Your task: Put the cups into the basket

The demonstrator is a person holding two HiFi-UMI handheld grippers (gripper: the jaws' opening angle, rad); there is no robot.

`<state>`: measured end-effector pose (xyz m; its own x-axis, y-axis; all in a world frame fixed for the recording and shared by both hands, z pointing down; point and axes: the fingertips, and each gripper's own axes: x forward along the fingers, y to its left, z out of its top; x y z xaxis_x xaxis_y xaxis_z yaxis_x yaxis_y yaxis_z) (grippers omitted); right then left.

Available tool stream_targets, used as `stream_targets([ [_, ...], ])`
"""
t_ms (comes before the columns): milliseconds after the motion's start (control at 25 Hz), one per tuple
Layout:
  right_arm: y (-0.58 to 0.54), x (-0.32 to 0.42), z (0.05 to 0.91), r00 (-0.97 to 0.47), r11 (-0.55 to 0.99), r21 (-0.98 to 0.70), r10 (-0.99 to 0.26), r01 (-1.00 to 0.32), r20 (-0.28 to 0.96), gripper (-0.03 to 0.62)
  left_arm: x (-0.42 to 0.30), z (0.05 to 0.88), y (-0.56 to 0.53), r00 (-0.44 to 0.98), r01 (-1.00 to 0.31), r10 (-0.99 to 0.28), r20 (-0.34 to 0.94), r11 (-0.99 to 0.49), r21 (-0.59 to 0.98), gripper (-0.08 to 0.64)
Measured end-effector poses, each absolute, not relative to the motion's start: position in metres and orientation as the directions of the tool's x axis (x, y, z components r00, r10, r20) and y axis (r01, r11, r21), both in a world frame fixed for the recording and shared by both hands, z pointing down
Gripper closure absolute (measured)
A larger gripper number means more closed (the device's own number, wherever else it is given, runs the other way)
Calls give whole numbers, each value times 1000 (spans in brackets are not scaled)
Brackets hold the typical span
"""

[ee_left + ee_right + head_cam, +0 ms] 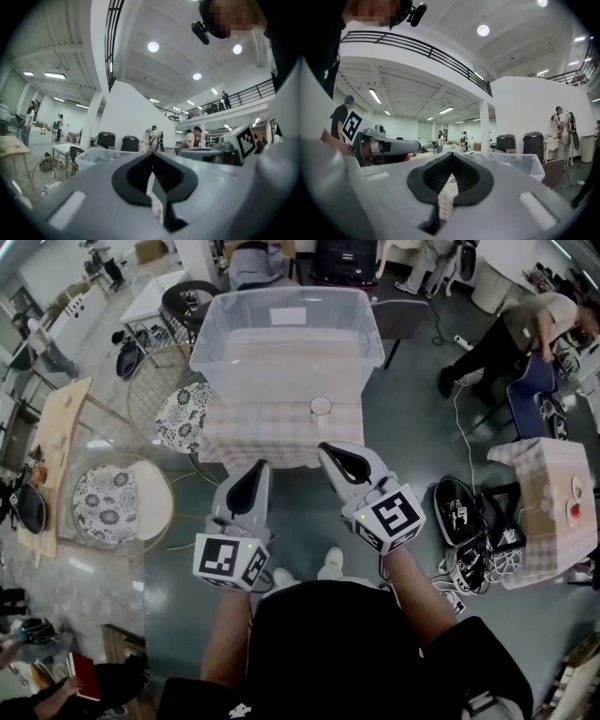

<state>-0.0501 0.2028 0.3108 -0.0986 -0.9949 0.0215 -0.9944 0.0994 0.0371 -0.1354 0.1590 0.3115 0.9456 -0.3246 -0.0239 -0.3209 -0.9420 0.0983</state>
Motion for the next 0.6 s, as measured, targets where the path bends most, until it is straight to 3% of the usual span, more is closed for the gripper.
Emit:
stream_targets([
  [600,208,-25,315,-157,157,15,-988,-988,-7,592,-112,316,169,929,-366,-369,-15,-924,108,554],
])
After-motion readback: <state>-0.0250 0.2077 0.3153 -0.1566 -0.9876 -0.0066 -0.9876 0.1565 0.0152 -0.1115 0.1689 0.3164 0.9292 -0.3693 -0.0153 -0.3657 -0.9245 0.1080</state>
